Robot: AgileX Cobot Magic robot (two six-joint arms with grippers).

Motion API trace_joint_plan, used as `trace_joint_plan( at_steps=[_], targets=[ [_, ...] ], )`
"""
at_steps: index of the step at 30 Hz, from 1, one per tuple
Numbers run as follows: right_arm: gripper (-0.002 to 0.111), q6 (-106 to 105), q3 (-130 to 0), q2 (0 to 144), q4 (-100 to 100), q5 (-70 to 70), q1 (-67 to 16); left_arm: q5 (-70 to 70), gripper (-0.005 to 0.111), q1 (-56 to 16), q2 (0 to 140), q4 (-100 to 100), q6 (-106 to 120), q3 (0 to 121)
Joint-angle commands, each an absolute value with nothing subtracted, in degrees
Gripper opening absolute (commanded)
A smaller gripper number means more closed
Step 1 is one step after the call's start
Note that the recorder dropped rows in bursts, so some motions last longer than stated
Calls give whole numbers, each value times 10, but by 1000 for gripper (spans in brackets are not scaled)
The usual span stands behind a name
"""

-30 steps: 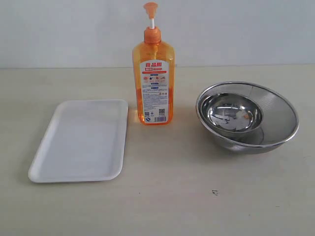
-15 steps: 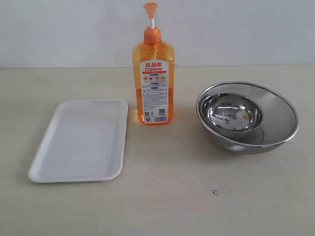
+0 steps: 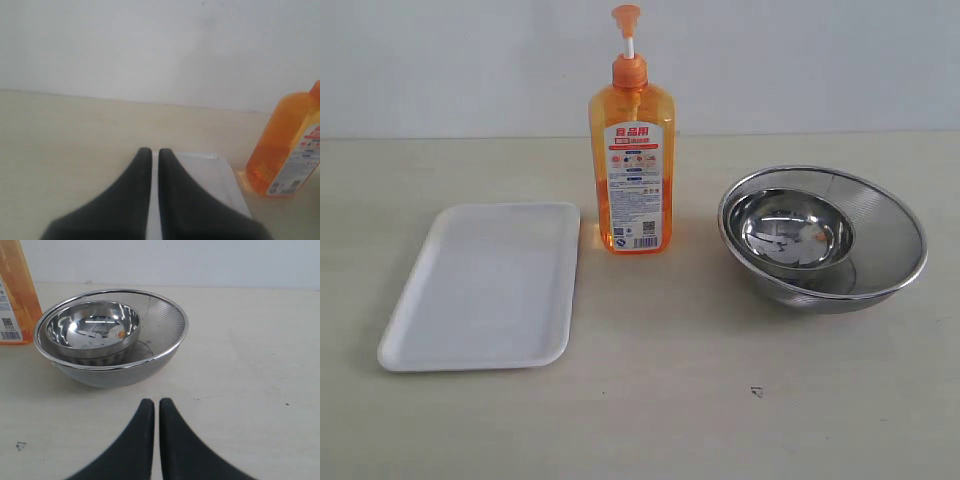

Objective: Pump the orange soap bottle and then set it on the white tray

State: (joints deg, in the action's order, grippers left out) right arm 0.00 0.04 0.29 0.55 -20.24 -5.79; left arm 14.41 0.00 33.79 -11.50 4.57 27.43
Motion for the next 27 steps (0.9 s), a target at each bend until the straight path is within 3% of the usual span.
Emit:
trace_joint_plan(
  at_steps=[1, 11, 27],
  targets=[
    [1, 0, 0, 0, 6, -196, -58, 144, 5, -5, 414, -145, 135, 312],
    [1, 0, 0, 0, 6, -196, -58, 135, 5, -29, 575, -212, 266, 451],
    [1, 0, 0, 0, 6, -199, -58, 133, 5, -29, 709, -212, 383, 557]
  ],
)
